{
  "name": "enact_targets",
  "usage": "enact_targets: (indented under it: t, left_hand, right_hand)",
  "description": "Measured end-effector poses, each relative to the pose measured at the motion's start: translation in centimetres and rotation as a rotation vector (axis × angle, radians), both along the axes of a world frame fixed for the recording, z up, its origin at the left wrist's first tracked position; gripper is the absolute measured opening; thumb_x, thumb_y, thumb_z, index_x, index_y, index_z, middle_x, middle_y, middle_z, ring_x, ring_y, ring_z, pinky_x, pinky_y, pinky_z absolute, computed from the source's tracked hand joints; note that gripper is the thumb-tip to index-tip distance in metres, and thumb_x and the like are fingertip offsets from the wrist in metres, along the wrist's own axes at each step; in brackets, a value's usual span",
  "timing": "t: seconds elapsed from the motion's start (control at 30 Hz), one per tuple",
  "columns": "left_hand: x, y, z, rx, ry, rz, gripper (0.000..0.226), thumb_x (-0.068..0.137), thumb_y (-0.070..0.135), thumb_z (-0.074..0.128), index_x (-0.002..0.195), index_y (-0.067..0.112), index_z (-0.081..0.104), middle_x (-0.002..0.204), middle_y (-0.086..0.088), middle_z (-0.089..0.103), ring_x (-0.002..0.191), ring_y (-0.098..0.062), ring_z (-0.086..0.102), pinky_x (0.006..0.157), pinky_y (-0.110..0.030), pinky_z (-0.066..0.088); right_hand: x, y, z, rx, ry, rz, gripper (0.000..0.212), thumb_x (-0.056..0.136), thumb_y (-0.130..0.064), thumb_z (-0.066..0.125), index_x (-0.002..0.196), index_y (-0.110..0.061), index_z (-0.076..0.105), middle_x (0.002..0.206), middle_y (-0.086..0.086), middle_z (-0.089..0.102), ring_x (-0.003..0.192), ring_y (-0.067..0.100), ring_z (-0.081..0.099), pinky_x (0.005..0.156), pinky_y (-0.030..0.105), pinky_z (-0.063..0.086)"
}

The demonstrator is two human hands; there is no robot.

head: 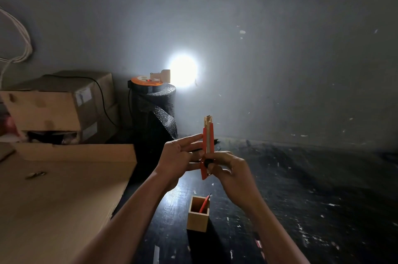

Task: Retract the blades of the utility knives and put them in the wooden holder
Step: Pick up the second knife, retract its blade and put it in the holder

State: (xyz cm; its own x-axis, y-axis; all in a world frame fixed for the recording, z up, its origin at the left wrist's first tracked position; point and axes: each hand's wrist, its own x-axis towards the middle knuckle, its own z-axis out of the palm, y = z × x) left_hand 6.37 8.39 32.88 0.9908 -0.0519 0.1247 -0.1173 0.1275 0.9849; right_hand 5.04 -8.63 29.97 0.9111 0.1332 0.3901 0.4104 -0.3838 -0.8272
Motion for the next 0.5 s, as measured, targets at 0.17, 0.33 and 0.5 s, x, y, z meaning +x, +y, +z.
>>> enact_targets:
  t: [0.17, 0.33, 0.5]
  left_hand:
    - [-0.5, 0.6, -0.7, -0.014, 0.006, -0.015, 0.041, 0.091, -0.013, 0.062, 0.116, 0.017, 0.076, 0.104, -0.007, 0.083, 0.093, -0.026, 0.081, 0.072, -0.036, 0.066]
    - [-0.9, 1.0, -2.3, -0.017, 0.067, -0.069, 0.045, 0.09, -0.019, 0.059, 0.115, 0.014, 0.075, 0.1, -0.008, 0.083, 0.086, -0.024, 0.082, 0.064, -0.031, 0.064]
    - [-0.4, 1.3, -4.2, -0.035, 0.131, -0.097, 0.047, 0.089, -0.024, 0.055, 0.12, 0.006, 0.072, 0.106, -0.015, 0.081, 0.087, -0.026, 0.081, 0.068, -0.036, 0.066]
  right_hand:
    - [0.1, 0.4, 0.3, 0.065, 0.018, -0.034, 0.017, 0.098, -0.025, 0.064, 0.114, -0.029, 0.068, 0.109, -0.022, 0.07, 0.1, 0.0, 0.068, 0.084, 0.017, 0.051]
    - [1.3, 0.5, 0.4, 0.058, 0.028, -0.119, 0.018, 0.096, -0.028, 0.067, 0.114, -0.028, 0.066, 0.107, -0.018, 0.069, 0.095, 0.005, 0.069, 0.079, 0.019, 0.057]
    - [2.7, 0.4, -0.1, 0.072, 0.068, -0.118, 0.028, 0.092, -0.024, 0.072, 0.119, -0.023, 0.066, 0.107, -0.009, 0.072, 0.093, 0.009, 0.072, 0.069, 0.021, 0.062]
